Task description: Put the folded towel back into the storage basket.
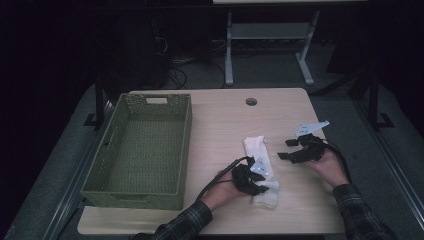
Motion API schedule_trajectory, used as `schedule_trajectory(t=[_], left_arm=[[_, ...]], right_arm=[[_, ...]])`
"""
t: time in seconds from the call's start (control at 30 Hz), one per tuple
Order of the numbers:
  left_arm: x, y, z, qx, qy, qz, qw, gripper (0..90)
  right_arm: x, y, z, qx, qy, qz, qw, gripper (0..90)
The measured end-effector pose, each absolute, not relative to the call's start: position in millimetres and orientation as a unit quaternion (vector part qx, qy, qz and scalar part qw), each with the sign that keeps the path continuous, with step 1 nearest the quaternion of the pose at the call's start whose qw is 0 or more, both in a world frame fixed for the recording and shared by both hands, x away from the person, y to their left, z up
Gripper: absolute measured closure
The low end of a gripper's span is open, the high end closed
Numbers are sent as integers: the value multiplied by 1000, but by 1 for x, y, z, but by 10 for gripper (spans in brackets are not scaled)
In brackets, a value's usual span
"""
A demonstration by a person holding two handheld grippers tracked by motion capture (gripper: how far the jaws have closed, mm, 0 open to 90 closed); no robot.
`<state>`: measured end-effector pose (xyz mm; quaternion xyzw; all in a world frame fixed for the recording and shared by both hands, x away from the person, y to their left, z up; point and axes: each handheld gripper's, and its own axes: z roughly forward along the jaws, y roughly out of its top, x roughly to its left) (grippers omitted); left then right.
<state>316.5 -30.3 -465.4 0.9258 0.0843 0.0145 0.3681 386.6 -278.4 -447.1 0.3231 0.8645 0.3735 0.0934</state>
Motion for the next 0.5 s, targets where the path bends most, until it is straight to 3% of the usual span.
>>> schedule_trajectory(t=[0.1, 0.3, 0.5], left_arm=[[319, -29, -465, 925, 99, -2, 366, 765], [321, -29, -464, 924, 110, -9, 366, 777], [321, -29, -464, 924, 111, -11, 365, 777]], right_arm=[[387, -276, -445, 313, 869, 373, 87, 275], [396, -266, -435, 279, 876, 387, 75, 220], [412, -248, -432, 253, 879, 400, 54, 265]])
